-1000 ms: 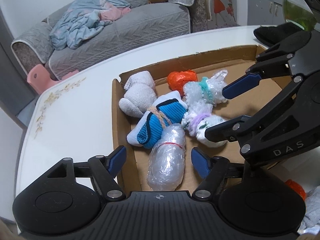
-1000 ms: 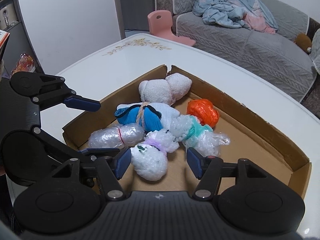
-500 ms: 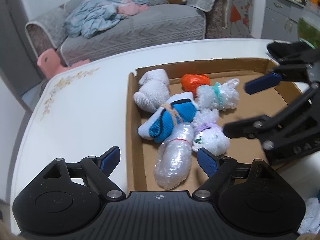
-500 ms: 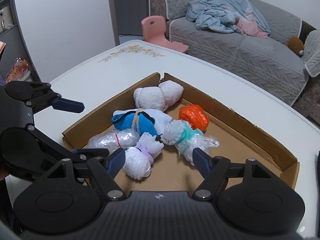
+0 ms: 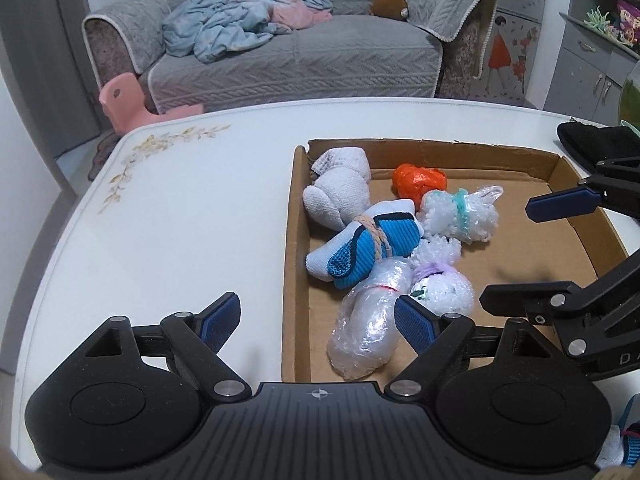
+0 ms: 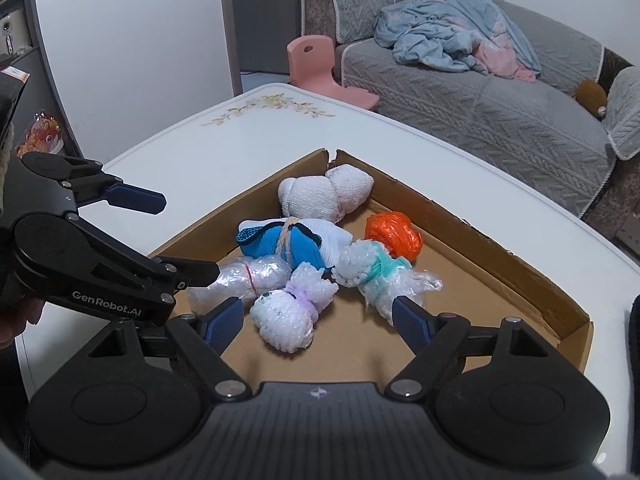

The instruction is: Organize objects

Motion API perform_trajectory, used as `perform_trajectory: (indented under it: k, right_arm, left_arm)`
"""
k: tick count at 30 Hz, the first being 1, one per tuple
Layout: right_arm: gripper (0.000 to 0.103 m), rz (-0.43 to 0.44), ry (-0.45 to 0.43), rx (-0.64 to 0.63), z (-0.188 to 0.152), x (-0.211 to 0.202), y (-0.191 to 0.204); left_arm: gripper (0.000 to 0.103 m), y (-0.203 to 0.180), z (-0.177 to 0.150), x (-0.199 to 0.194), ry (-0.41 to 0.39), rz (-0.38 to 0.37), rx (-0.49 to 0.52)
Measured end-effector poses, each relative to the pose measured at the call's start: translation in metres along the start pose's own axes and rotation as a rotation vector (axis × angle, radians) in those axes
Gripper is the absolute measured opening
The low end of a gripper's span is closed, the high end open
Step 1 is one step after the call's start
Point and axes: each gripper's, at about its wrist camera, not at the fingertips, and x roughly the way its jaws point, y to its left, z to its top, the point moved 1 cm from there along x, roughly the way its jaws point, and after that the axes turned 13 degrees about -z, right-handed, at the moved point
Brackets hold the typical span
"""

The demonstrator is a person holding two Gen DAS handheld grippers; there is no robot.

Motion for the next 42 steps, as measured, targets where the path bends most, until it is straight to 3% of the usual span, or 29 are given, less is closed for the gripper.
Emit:
perform_trajectory:
  k: [21, 27, 33, 38, 42]
  right_arm:
    - [0.093, -0.052, -0.065, 0.117, -0.020, -0.044, -0.008]
    - [0.094, -0.085, -0.081, 0.164, -0.060, -0.081, -0.019]
    - [0.097, -0.078, -0.133, 0.225, -0.119, -0.118, -0.020]
    - [0.098, -0.106, -0.137, 0.223, -0.159, -0.124, -0.011]
    - [0.098, -0.081, -0.124, 0.226, -0.172, -0.118, -0.004]
  left_arm:
    - [0.088, -0.004, -0.008, -0.041, -0.093, -0.061, -0.087]
    - [0.088, -0.005, -0.049, -0.064, -0.109, -0.081, -0.070]
    - [0.090, -0.011, -0.122, -0.095, -0.138, -0.089, -0.075]
    - [0.090, -0.031, -0.175, -0.103, -0.123, -0.135, -0.019]
    - [0.090, -0.047, -0.190, -0.102, -0.119, -0.184, 0.000]
